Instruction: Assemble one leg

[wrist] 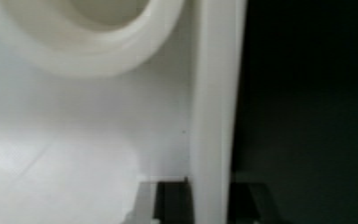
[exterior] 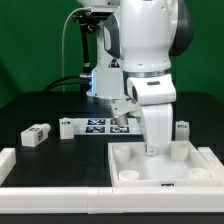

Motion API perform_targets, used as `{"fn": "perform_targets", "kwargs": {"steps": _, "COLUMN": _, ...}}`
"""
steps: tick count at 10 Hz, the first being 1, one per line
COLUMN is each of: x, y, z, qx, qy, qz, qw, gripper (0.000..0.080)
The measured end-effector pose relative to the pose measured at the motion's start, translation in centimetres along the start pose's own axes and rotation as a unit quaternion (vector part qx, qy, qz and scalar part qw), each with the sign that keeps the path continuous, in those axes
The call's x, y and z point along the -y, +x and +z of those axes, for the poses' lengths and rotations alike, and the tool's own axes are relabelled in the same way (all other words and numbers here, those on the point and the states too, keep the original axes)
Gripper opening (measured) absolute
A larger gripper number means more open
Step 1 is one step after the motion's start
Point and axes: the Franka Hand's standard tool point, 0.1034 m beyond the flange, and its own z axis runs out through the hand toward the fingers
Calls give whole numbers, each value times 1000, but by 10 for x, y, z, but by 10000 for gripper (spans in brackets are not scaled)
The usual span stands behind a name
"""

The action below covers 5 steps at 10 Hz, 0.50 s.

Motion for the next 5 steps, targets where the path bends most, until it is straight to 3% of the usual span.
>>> {"fn": "perform_targets", "kwargs": {"steps": 2, "x": 2, "y": 9, "z": 1, "qx": 1, "qy": 1, "qz": 65, "qw": 998, "gripper": 60}}
{"fn": "perform_targets", "kwargs": {"steps": 5, "x": 2, "y": 8, "z": 1, "qx": 1, "qy": 1, "qz": 68, "qw": 998, "gripper": 60}}
